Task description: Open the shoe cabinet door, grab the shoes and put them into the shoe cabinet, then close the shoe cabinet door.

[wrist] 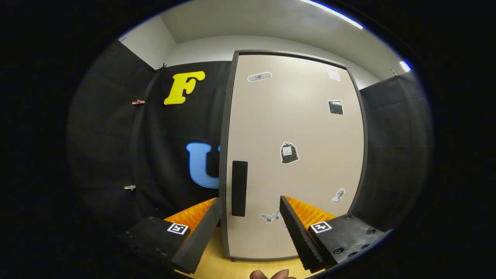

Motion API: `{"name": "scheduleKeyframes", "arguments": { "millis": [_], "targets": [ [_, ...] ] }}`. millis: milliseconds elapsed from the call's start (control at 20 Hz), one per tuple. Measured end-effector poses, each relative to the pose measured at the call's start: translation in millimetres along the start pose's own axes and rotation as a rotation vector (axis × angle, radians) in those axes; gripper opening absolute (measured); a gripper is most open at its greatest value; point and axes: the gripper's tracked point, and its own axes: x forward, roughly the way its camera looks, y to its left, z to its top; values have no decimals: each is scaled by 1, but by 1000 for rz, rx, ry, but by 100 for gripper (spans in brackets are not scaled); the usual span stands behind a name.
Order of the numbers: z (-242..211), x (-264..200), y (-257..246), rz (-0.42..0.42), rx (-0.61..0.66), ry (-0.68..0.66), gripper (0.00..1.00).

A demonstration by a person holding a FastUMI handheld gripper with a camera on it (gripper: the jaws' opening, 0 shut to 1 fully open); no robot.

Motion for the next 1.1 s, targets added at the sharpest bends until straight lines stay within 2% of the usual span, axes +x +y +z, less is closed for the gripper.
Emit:
{"name": "scheduleKeyframes", "arguments": {
  "millis": [450, 500, 550, 650, 750, 800, 950, 1100],
  "targets": [
    [-26, 86, 24, -23, 13, 55, 97],
    [-31, 91, 25, -27, 21, 67, 91],
    [-35, 96, 22, -49, 32, 78, 77],
    [-36, 97, 12, -104, 61, 78, 57],
    [-37, 96, 12, -104, 77, 82, 40],
    [-36, 99, 12, -87, 48, 75, 40],
    [-38, 97, 13, -65, 44, 91, 21],
    [-37, 90, 14, -44, 61, 105, 16]
  ]
}}
